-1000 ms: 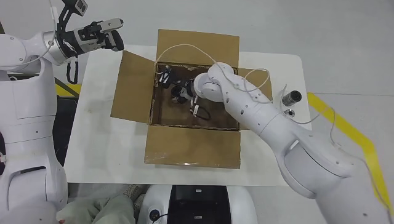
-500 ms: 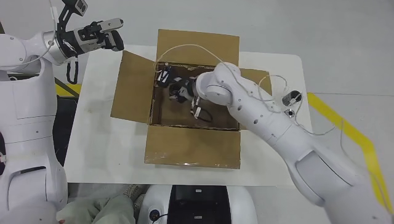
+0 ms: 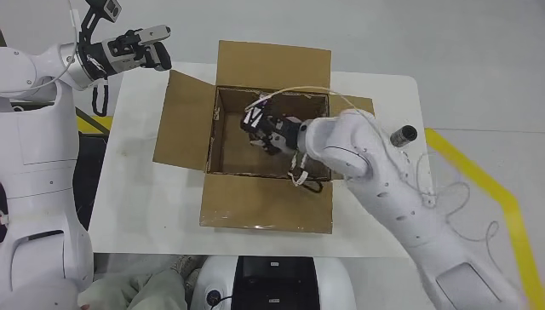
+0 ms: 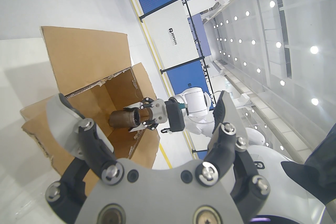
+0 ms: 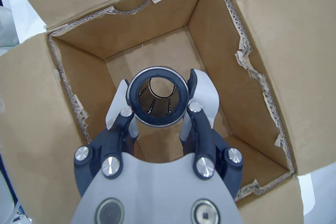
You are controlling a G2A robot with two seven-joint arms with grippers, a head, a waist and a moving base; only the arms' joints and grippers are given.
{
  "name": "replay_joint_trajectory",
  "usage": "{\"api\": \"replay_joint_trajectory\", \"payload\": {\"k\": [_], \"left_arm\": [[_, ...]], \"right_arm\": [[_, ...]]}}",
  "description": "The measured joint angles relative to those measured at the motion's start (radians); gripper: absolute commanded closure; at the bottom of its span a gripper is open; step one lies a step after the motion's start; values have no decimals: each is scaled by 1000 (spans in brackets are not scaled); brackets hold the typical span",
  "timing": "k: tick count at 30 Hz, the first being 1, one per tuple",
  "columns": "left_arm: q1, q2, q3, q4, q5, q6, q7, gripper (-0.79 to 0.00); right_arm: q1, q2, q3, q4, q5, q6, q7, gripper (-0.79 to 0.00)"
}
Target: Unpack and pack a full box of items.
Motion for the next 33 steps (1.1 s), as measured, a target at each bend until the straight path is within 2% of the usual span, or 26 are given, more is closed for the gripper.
{"api": "replay_joint_trajectory", "payload": {"k": [11,17,33], "left_arm": [[0,0,0,0,0,0,0,-785],[0,0,0,0,0,0,0,-785],[0,0,0,0,0,0,0,-785]], "right_arm": [[-263,66,226,-299,-55,6,34,0],[-360,84,314,-366,-29,19,-1,0],[-375,89,331,-375,-22,14,-9,0]]}}
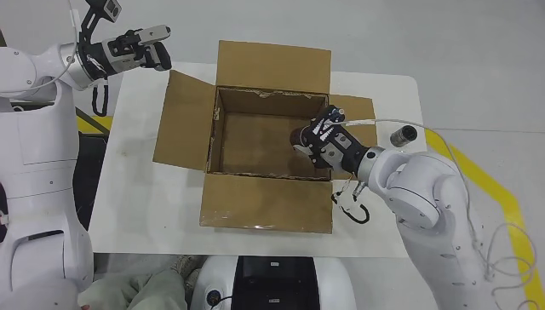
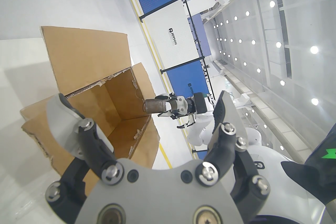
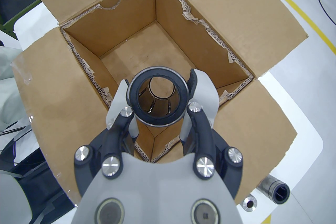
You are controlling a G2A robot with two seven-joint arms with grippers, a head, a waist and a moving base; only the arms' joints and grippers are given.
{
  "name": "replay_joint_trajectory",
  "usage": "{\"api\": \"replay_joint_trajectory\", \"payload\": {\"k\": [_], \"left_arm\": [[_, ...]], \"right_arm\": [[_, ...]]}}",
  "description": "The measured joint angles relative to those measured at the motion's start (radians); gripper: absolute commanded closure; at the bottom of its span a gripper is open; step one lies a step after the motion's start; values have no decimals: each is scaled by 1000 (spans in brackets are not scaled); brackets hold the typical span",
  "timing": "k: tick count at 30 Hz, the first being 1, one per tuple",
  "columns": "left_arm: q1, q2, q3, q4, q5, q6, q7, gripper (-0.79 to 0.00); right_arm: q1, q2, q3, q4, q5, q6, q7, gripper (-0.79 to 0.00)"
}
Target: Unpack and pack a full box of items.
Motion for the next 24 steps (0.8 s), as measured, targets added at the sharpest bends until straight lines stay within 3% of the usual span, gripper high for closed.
{"api": "replay_joint_trajectory", "payload": {"k": [16,24], "left_arm": [[0,0,0,0,0,0,0,-785],[0,0,0,0,0,0,0,-785]], "right_arm": [[-32,7,18,-11,-22,9,-28,0],[-160,33,181,-143,36,7,-1,0]]}}
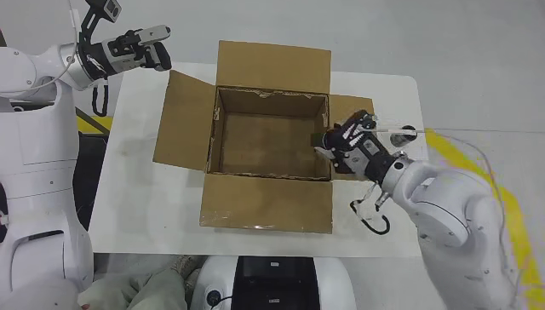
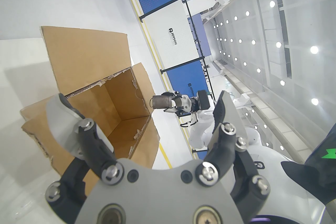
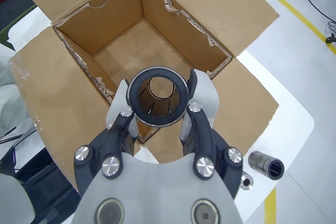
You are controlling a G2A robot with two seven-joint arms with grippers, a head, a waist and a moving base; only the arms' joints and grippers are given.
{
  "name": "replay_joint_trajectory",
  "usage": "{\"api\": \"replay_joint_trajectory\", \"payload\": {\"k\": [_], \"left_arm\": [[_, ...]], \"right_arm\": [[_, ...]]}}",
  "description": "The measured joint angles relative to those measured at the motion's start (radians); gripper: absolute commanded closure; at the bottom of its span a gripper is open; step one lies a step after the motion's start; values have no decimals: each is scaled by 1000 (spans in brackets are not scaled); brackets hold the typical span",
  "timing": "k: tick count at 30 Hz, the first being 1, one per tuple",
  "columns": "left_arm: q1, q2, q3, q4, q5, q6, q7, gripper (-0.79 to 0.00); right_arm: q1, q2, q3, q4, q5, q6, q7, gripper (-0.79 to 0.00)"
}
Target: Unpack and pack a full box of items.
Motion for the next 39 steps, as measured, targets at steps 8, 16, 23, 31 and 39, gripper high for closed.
{"api": "replay_joint_trajectory", "payload": {"k": [8,16,23,31,39], "left_arm": [[0,0,0,0,0,0,0,-785],[0,0,0,0,0,0,0,-785],[0,0,0,0,0,0,0,-785],[0,0,0,0,0,0,0,-785],[0,0,0,0,0,0,0,-785]], "right_arm": [[-175,23,244,-93,61,-14,-28,0],[-288,34,387,-78,94,-24,-76,0],[-346,42,445,-17,101,-15,-102,0],[-360,50,450,68,107,-20,-112,0],[-338,57,412,178,72,-7,-135,0]]}}
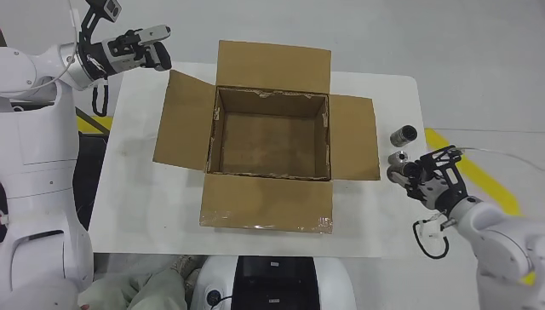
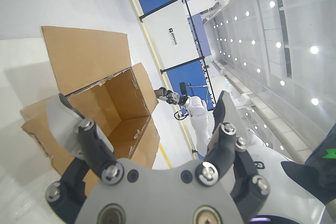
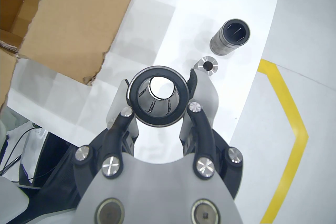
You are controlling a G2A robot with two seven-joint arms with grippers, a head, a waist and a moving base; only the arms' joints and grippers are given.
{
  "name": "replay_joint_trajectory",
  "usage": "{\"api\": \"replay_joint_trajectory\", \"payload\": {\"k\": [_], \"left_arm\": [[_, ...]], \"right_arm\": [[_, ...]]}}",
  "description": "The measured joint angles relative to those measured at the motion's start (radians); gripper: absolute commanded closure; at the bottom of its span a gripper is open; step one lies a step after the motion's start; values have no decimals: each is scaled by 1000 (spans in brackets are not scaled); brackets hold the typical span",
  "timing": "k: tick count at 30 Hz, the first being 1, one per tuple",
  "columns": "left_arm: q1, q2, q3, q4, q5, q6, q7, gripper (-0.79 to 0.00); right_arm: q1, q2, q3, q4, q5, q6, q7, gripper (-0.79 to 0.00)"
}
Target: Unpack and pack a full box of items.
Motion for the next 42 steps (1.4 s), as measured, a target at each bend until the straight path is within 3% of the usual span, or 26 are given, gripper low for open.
{"api": "replay_joint_trajectory", "payload": {"k": [35,39,42], "left_arm": [[0,0,0,0,0,0,0,-785],[0,0,0,0,0,0,0,-785],[0,0,0,0,0,0,0,-785]], "right_arm": [[133,20,-130,319,-79,95,-96,0],[138,22,-139,334,-87,104,-103,-154],[143,23,-146,343,-89,109,-108,-185]]}}
